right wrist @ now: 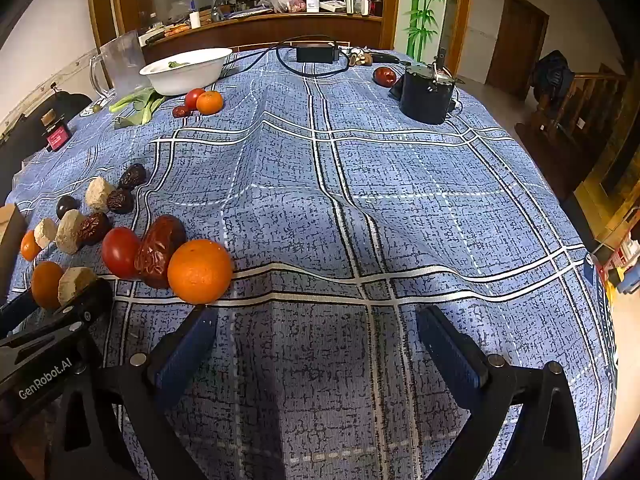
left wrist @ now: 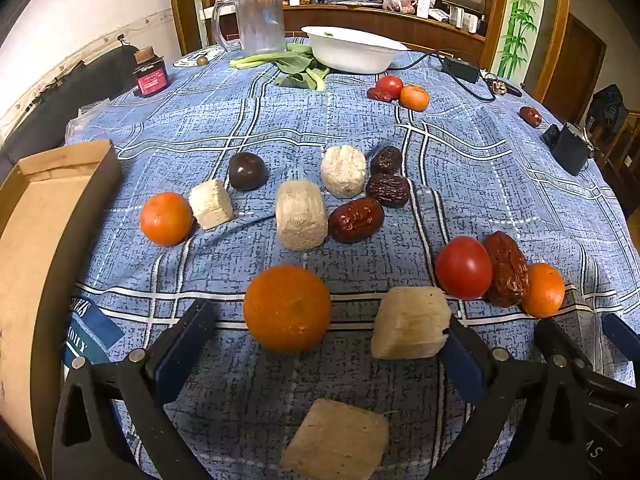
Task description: Organize fruits
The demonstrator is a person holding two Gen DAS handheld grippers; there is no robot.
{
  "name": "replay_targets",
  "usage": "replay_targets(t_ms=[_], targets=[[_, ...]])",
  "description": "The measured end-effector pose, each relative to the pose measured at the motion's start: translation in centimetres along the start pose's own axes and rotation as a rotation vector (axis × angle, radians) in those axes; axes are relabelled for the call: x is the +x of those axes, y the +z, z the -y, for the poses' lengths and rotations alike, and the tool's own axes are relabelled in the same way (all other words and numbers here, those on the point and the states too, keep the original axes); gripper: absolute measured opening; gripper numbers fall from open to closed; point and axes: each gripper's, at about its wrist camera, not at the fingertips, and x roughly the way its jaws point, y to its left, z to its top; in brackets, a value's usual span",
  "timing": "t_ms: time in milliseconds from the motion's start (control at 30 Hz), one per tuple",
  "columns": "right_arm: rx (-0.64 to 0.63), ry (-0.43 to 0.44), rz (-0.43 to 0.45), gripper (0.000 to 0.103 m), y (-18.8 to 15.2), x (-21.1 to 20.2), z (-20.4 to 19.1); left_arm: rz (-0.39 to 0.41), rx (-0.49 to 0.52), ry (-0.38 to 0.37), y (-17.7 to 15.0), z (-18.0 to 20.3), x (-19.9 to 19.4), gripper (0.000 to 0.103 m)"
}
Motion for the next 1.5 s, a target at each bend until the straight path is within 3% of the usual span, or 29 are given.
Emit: replay_targets(t_ms=[1000,1167,1433,1500], targets=[[0.002,0.003,-0.001,0.102,0.0,0.2,-0.2,-0.005,0.0,0.0,0.0,0.0,0.0,0.103],[0.002,0.01,-0.015,0.102,0.0,0.1,-0.2,-0.078,0.046,-0.031,0.4,-0.3,0.0,0.103],[0.013,-0.003,-0.135,0.102,0.4,-0.1,-0.1,-0.242,0.084,-0.059,-0.2,-0.6,-0.7,0.103],[0.011,-0.005,-0.162,0.102,0.8,0.1,-0.2,-0.266,0.06,-0.088,-0.6,-0.8,-1.5,0.096]])
